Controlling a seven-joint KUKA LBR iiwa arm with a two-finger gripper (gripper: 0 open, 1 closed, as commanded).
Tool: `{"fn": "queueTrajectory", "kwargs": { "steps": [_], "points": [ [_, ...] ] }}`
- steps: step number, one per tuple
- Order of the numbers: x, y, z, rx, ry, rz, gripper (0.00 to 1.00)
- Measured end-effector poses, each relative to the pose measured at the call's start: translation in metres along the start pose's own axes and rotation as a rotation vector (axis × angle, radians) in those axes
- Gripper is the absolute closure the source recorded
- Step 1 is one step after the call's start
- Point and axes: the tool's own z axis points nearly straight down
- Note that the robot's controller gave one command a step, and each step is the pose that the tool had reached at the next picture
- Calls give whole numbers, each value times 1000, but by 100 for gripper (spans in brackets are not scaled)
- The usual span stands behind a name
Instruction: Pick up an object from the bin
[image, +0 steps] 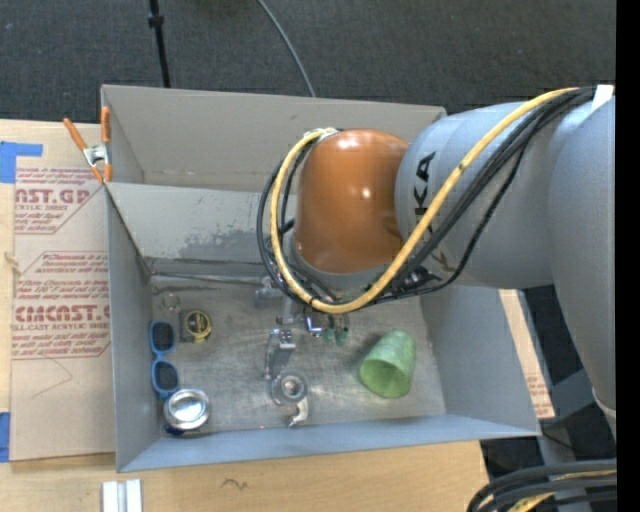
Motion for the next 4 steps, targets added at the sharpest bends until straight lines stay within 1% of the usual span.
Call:
{"fn": "queueTrajectory", "kwargs": {
  "steps": [1, 2, 3, 4],
  "points": [
    [6, -36, 130, 0, -6, -43, 0],
    [32, -70, 125, -1, -15, -191, 0],
    [33, -70, 124, -1, -7, -193, 100],
    [-6, -132, 126, -3, 0, -203, 100]
  ]
}}
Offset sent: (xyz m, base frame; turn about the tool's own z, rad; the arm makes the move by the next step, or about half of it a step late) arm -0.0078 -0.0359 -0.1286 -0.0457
